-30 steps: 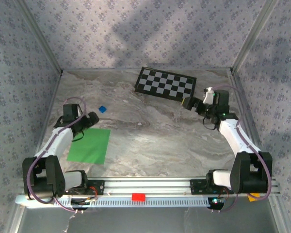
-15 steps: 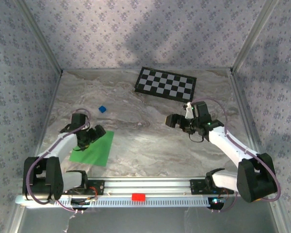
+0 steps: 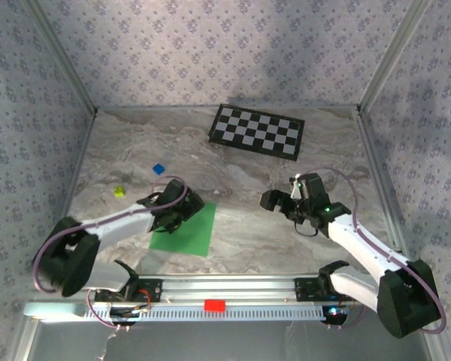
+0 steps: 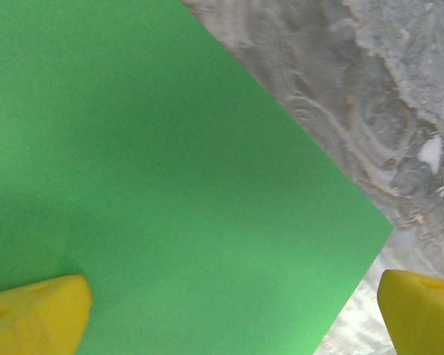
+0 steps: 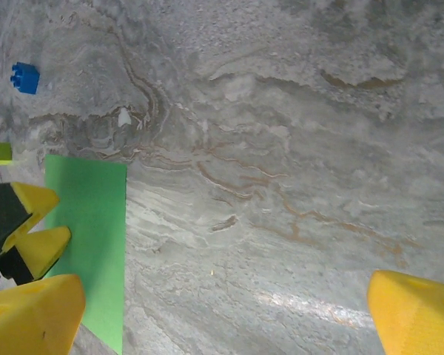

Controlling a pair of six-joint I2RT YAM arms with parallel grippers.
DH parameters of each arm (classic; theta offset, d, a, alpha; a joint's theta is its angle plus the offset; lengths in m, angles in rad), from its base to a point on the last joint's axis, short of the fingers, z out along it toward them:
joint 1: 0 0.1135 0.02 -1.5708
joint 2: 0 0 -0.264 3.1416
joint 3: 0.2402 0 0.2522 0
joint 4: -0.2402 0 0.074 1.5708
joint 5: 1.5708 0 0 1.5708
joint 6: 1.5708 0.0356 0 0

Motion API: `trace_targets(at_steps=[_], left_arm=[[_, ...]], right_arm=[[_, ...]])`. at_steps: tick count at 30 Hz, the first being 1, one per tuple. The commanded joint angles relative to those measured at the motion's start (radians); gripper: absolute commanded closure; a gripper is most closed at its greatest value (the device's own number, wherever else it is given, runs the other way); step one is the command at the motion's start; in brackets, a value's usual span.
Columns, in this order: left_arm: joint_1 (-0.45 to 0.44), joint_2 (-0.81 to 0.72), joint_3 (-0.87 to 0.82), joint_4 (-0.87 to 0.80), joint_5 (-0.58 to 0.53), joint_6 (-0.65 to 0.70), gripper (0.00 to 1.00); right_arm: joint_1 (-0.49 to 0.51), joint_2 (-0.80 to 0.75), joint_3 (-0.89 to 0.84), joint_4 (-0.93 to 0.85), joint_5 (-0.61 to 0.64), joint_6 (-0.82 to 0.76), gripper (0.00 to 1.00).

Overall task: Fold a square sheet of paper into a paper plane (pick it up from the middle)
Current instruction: Move the square sheet of paper to the center of the table.

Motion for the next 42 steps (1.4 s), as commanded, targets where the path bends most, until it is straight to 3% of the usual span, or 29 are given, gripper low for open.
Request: trace_targets(at_steps=[1,4,6,11,18,28,34,42], left_arm=[[-0.040,0.111,0.086,0.033,0.005,-0.116,0.00],[-0.076,0.155,0.162,0.032,0.009,-0.093,0.00],[-0.077,0.148,0.215,-0.057,-0.021,-0.033,0.00],[-0.067,0.058,0.258,-0.270,-0.107,0.208,0.00],[-0.009,0.009,0.179,-0.244,0.060,0.398,0.00],[-0.016,0.111,0.174,-0.210,0.117,0.348,0.00],[-0.044,0.175,0.180,-0.160,0.128,0.283,0.00],[-0.105,0.305,0.303,-0.166,0.113,0.256,0.00]], right_arm=[[0.008,-0.035,-0.022,-0.018,0.038,0.044,0.00],[0.009,-0.046,-0.027,-0.017,0.032,0.049,0.00],[0.011,-0.049,-0.023,-0.025,0.028,0.061,0.00],[0.029,-0.045,-0.004,-0.034,-0.027,0.040,0.00],[0.082,-0.039,0.010,-0.025,-0.015,0.047,0.00],[0.110,-0.027,0.025,-0.012,0.042,0.038,0.00],[0.097,-0.002,0.039,-0.038,0.142,0.050,0.00],[0.076,-0.043,-0.005,0.001,0.224,0.096,0.00]])
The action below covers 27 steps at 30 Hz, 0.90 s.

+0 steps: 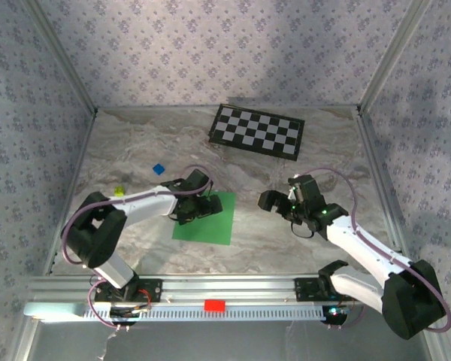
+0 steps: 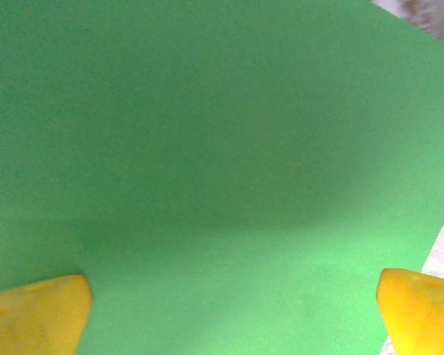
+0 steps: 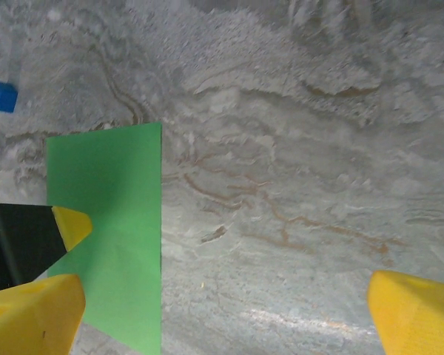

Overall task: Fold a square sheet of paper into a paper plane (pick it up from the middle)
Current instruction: Move the square sheet of paper to the center of the table.

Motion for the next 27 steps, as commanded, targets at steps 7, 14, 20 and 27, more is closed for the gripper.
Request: trace_targets(at_steps=[7,14,20,27], left_arm=[[-0.059,0.042,0.170,-0.152,-0.102,0.106,0.00],[-0.055,0.059,0.278,-0.415,-0.142,0.332,0.00],[-0.050,0.149,0.364,-0.453,-0.085,0.360,0.00],[-0.049,0.259,0.467,-0.491,-0.080,0.332,0.00]], right_arm=[[-0.077,-0.080,-0.051,0.063,-0.103,0.004,0.01],[-0.143,0.030,-0.002,0.001,-0.280,-0.099,0.00],[-0.088,0.067,0.043,-0.021,-0.268,-0.135,0.00],[-0.034,0.082,0.064,-0.028,-0.203,-0.178,0.00]])
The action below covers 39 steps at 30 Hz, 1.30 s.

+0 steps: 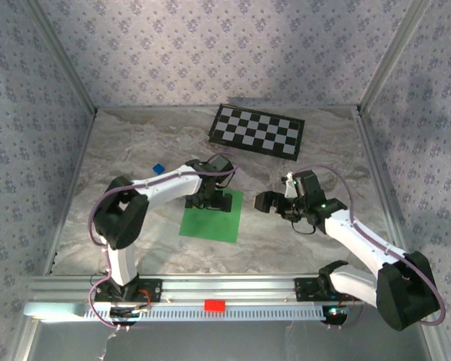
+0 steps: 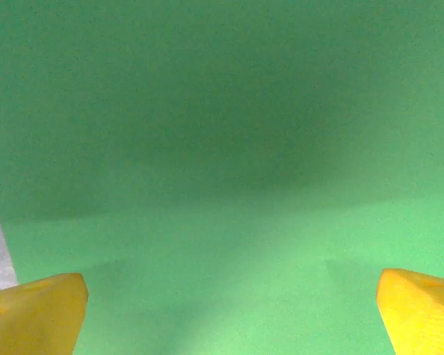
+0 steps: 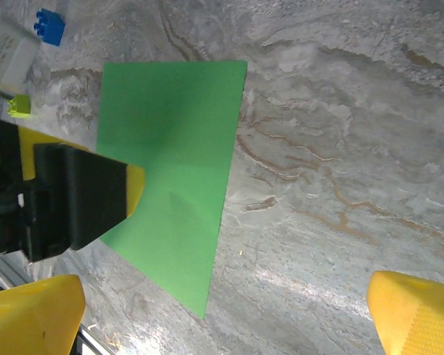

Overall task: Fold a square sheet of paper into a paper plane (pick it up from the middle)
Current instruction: Move the square sheet of paper to the center of the table, then first fold the square sheet of paper in half at the center of the table.

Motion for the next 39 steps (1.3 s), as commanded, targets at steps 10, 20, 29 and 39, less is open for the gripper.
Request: trace_targets(at_steps=[10,20,29,39], left_arm=[[0.005,0.092,0.079,-0.094,0.009,-0.018,0.00],[0.005,0.119,0.093,-0.082,0.027,-0.031,0.00],[0.005,0.133,0.092,-0.082,0.034,-0.047,0.00],[0.005,0.182,0.053,-0.050,0.046,-0.060,0.00]], right_arm=[[0.010,0.030,0.031,-0.054,0.057,-0.042,0.00],[0.010,0.029,0.033,-0.068,0.065,-0.048,0.00],[0.010,0.029,0.029,-0.080,0.075,-0.051,0.00],[0.010,0.027,0.025,-0.095,0.086,-0.059,0.00]])
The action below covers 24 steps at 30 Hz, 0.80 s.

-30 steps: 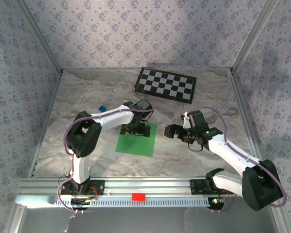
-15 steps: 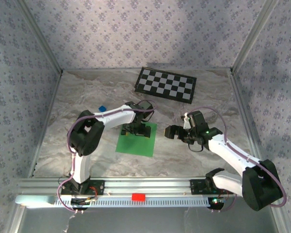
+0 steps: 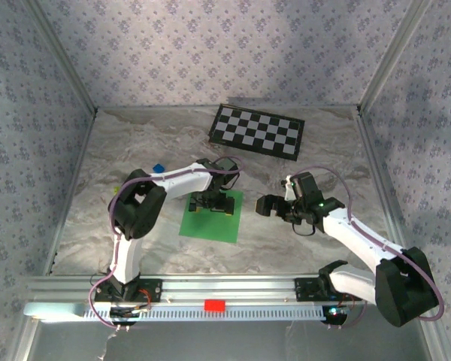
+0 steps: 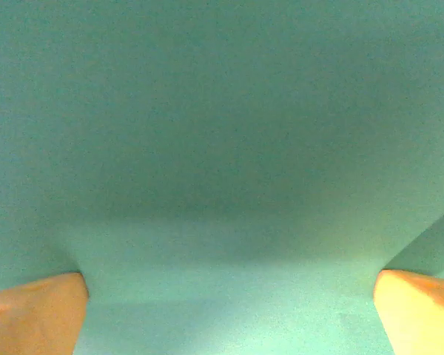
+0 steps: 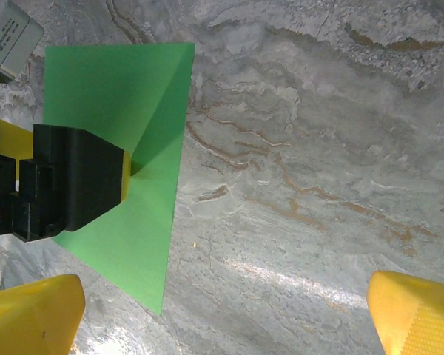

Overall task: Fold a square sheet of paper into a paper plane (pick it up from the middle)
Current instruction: First fold the square sheet of paper in half at the center of the table.

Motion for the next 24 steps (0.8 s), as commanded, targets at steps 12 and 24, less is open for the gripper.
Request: trace_targets(at_steps=[12,24], left_arm=[[0.004,0.075,-0.083,0.046,0.027,-0.033,0.01],[-0.002,0.063,-0.079,0.059,0.036,-0.036,0.02]], right_arm=[[0.002,-0.001,0.016,-0.022,0.034,-0.012,0.00],[0.002,-0.003,0.017,-0.029,0.049,0.003,0.00]])
